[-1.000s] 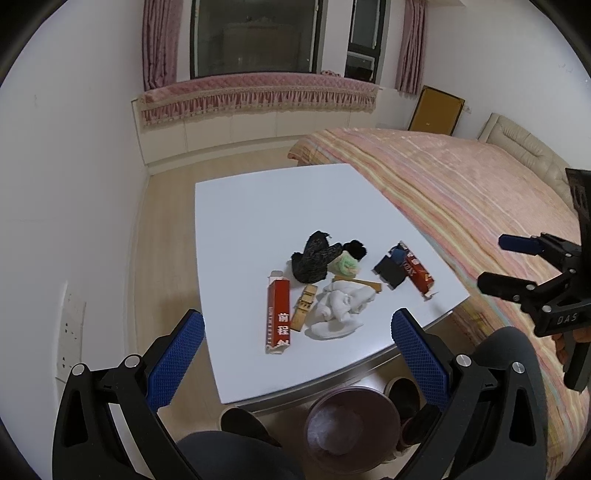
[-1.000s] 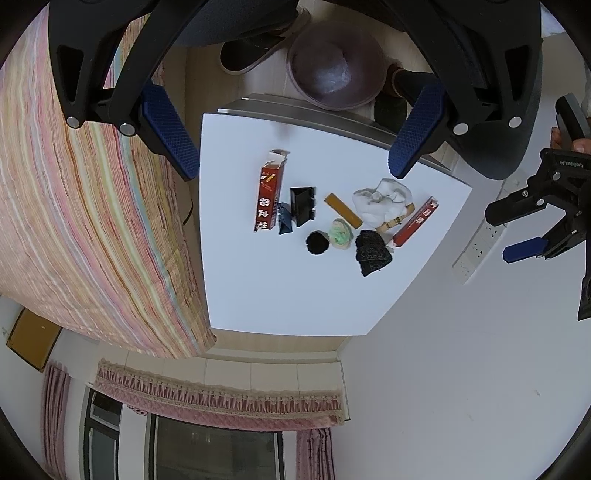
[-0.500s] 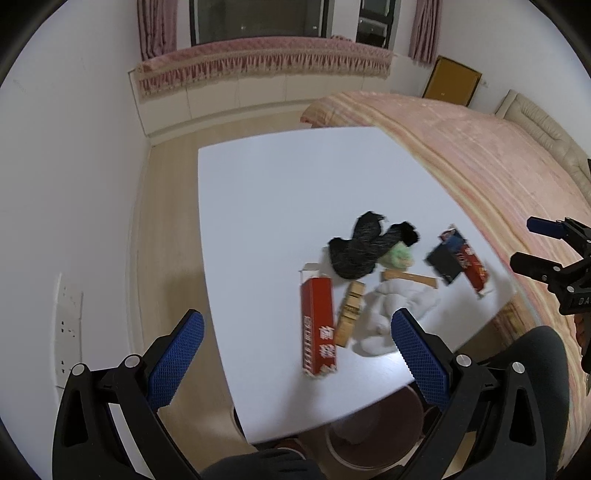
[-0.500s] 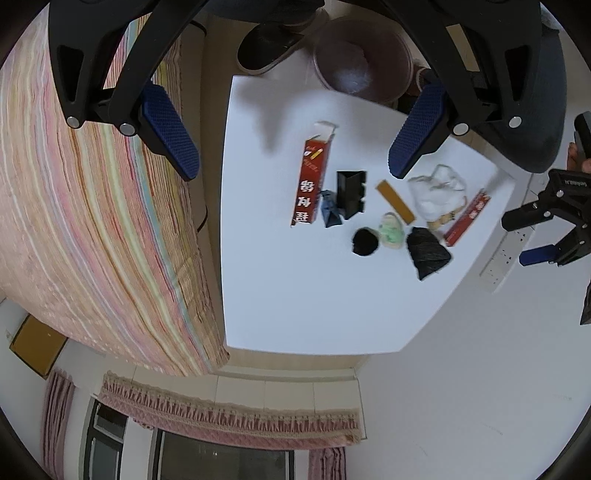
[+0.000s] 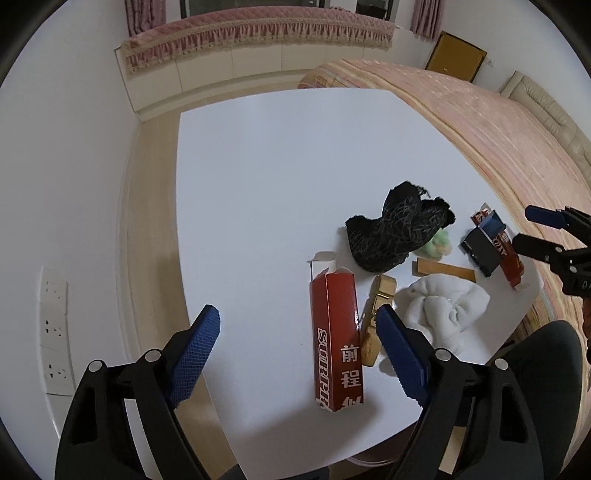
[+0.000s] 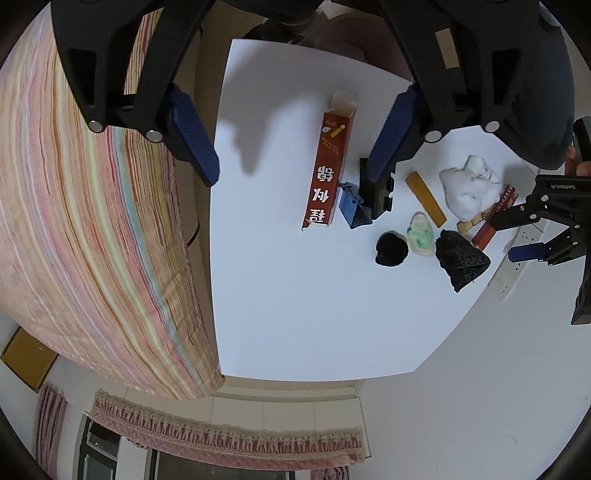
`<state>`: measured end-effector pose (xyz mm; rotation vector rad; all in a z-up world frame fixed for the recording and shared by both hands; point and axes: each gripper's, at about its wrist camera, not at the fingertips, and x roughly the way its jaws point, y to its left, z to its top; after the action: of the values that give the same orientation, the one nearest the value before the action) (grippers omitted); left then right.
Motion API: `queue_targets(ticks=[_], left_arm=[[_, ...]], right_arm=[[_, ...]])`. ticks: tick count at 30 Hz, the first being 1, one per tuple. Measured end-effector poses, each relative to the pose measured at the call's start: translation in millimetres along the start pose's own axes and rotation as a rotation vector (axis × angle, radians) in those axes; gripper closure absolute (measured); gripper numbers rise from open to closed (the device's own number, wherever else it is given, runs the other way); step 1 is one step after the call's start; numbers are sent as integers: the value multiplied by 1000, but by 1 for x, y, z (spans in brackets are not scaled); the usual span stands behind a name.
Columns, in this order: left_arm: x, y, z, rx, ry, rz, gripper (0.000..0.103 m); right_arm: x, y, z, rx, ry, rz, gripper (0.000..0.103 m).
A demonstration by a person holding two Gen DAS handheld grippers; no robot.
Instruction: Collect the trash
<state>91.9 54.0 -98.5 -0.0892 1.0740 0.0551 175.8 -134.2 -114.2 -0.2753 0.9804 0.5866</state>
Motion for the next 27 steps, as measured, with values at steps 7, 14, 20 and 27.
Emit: queue_targets(ticks=[7, 14, 20, 27], left_arm=[[5, 2, 3, 3, 8, 3, 25], [5, 0, 2, 13, 6, 1, 44], [3, 0, 3, 23, 7, 2, 67], [2, -1, 3, 24, 1, -20, 87]], right_arm=[[14, 3, 1, -13, 28, 13, 41], [19, 6, -2, -24, 43, 24, 53], [18, 8, -1, -35, 45, 27, 78], [15, 12, -3, -35, 45, 38, 88]])
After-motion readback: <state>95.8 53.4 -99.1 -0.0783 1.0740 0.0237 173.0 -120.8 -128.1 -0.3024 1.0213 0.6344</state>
